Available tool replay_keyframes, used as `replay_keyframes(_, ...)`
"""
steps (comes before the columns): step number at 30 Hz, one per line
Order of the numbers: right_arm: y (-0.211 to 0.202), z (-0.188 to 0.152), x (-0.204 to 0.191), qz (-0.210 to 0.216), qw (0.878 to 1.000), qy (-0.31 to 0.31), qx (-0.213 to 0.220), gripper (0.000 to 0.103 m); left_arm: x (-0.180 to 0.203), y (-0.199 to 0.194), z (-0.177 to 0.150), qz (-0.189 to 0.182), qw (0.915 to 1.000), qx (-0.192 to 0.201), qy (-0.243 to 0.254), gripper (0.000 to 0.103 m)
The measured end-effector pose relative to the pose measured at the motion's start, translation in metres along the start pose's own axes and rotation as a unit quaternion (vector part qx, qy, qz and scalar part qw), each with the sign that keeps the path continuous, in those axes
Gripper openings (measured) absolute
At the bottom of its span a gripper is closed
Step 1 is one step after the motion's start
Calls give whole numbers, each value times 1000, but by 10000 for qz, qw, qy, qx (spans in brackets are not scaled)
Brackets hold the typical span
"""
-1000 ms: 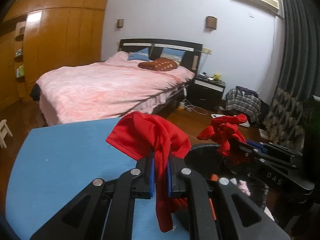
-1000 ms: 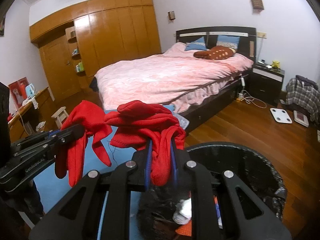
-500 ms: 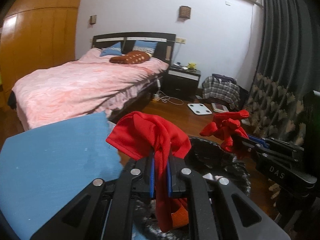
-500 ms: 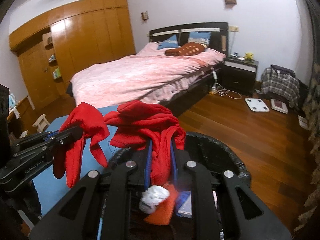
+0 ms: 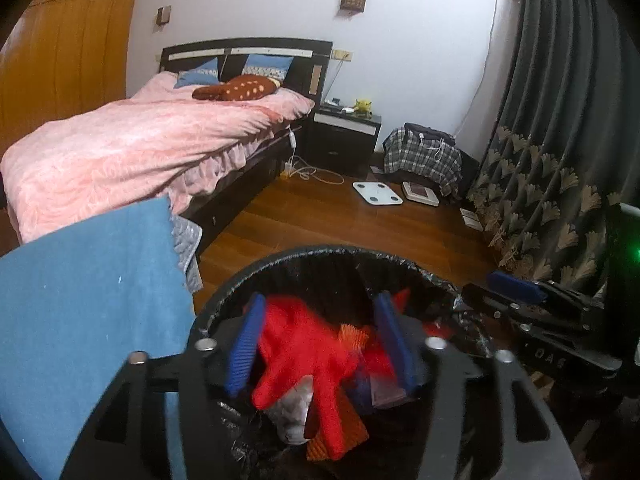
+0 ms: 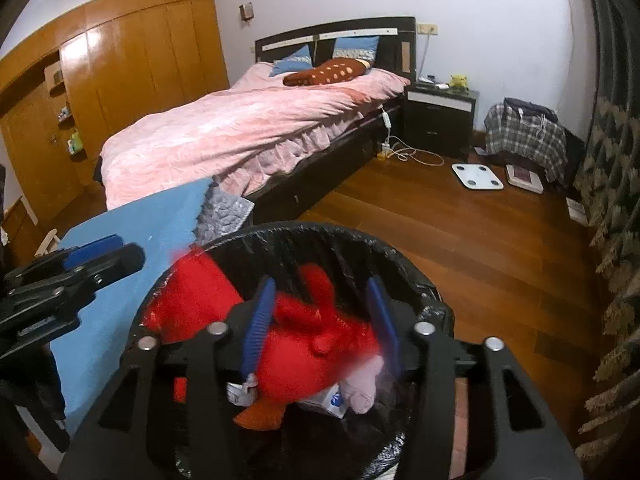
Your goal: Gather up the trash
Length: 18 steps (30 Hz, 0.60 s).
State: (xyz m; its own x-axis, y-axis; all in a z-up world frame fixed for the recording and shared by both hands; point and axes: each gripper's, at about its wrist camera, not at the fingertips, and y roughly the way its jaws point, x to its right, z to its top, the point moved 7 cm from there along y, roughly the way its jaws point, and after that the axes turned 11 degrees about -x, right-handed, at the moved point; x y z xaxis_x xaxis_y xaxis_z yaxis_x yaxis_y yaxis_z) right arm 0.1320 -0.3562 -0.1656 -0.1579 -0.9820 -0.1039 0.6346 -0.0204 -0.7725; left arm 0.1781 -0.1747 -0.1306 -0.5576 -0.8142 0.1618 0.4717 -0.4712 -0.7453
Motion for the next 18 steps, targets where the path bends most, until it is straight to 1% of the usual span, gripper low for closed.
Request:
replay_keyframes(1,-1,-1,0,-11,10000,14,14,66,-2,0,-1,40,10000,-19,-13,64)
replay_keyframes(2,-2,-1,-1,-20,10000,20,29,69,-4,0,-3,72,10000,-36,-27,66)
replay_keyframes(4,-3,-1,-2,-23,10000,37,56,92,-11,-4,-6,160,9998,-43,-79,74)
replay_keyframes(6,-5,-1,-5,58,10000,59,40,93,-18,-9,-8,226,9997,-27,-111,78)
replay_keyframes(7,-6,0,-7,121,9999,74,4,96,-22,-12,-9,272,9996,-27,-122,82)
replay_keyframes(10,-12,5,-15,253,9996,111,-37,97,-34,-25,-12,509,9985,7,-192,90)
replay_keyframes(15,-32,11,-34,401,9992,26,46,97,-42,-52,-16,761,9966,117,-277,95)
replay_keyframes(18,-47,12,-48,453,9988,-147,121,97,-44,-66,-15,893,9954,175,-290,97)
